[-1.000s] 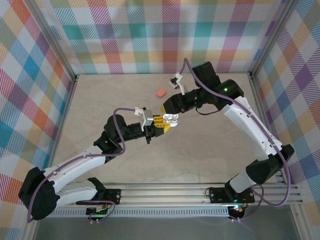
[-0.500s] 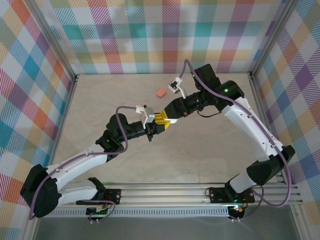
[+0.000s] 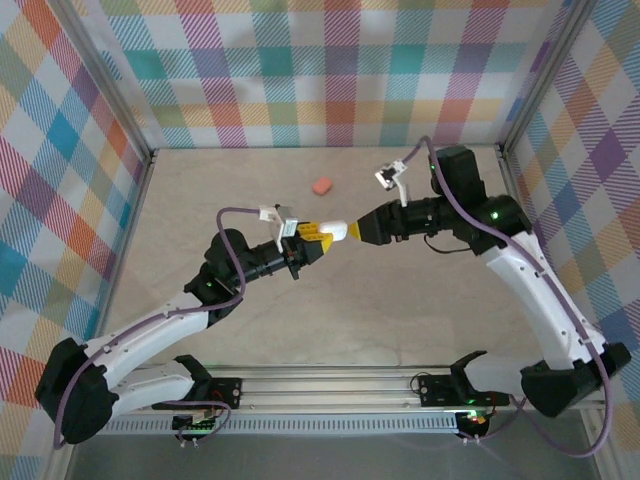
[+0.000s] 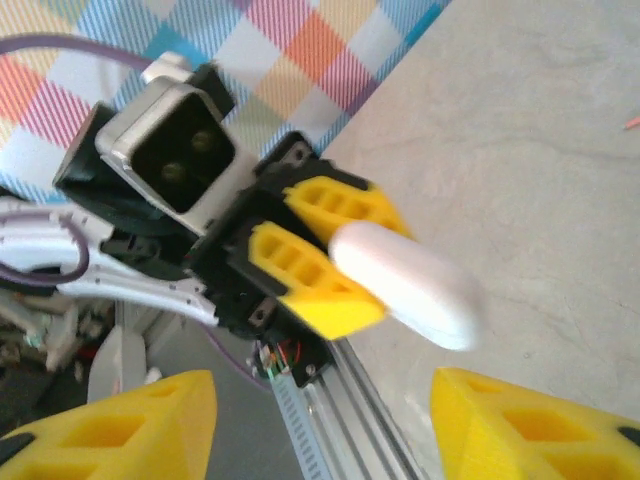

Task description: Insert wireless bluetooth earbuds into charging case

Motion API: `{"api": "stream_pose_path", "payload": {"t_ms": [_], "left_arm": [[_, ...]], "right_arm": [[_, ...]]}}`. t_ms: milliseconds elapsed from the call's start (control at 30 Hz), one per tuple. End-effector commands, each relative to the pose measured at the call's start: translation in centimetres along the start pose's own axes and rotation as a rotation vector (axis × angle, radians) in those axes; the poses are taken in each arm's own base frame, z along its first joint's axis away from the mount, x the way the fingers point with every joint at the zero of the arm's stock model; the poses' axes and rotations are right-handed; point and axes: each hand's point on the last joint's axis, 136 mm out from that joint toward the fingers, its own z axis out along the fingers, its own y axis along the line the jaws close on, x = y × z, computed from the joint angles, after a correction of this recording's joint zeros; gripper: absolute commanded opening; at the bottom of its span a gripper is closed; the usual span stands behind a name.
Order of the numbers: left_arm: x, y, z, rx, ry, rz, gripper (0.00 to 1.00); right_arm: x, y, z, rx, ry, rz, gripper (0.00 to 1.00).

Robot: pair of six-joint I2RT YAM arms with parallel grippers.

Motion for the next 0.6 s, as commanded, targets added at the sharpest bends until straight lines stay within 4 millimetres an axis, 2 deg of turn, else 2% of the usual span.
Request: {"api": "stream_pose_path", "payload": {"t_ms": [0,233,367,567], "left_arm": [[-2.2,0.0,-1.0,-0.04,-0.027,-0.059,0.0],[-3.9,-1.0,-1.0,-0.026,0.039,-0.142,0.0],[-5.3,-1.6,-1.0,0.0,0.003,-0.172,0.0],[-5.4,-1.7,0.2,0.029,0.025,-0.252,0.0]], "right_arm": [[-1.9,0.2,-0.4,-0.078,-0.155,-0.07,0.61],[-2.1,-0.5,0.9,-0.231,-0.198,-0.016,0.64],[-2.2,-1.2,1.8,-0.268,-0.189,0.0,0.63],[-2.4,-0.5,1.9,-0.318,-0.172,-0.012,0.54]]}}
